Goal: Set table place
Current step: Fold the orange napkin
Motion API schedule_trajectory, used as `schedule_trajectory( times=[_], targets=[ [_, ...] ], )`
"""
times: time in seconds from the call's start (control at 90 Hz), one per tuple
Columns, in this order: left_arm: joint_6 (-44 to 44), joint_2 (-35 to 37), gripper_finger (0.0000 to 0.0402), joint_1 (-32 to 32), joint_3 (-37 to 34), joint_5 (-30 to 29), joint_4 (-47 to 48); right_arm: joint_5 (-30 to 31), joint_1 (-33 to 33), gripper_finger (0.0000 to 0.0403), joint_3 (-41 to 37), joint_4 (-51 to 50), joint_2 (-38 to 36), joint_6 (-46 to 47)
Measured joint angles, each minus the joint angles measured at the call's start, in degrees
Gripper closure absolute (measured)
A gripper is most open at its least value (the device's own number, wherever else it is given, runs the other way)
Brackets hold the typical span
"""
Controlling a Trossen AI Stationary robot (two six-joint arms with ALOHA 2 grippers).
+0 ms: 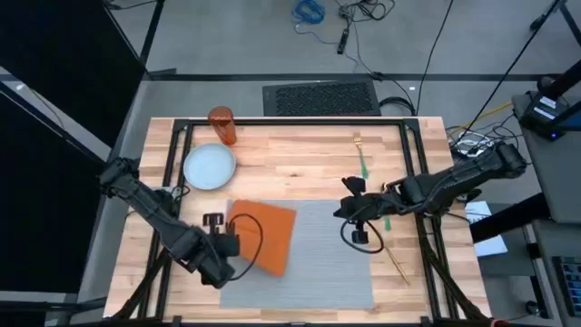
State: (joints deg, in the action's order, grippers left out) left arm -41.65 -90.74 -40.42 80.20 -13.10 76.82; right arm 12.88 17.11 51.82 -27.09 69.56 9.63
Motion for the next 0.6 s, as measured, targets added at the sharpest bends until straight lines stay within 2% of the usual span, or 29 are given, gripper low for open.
schedule_trajectory(
  times=[0.144,0.456,0.6],
  targets=[
    [-0.09,0.0,0.0362,-0.88,0.0,-0.27,-0.04,-1.21,-0.9,0.0385,-0.62,0.28,0.02,0.09],
    [-5.18,0.0,0.0176,-2.64,-2.47,-0.41,-1.41,-1.36,-1.01,0.0328,-0.55,3.13,0.6,0.05],
    [-6.04,0.0,0.0139,-2.73,-5.16,-0.36,-3.86,-6.37,-0.85,0.0317,-0.51,7.8,5.15,1.23]
  ],
)
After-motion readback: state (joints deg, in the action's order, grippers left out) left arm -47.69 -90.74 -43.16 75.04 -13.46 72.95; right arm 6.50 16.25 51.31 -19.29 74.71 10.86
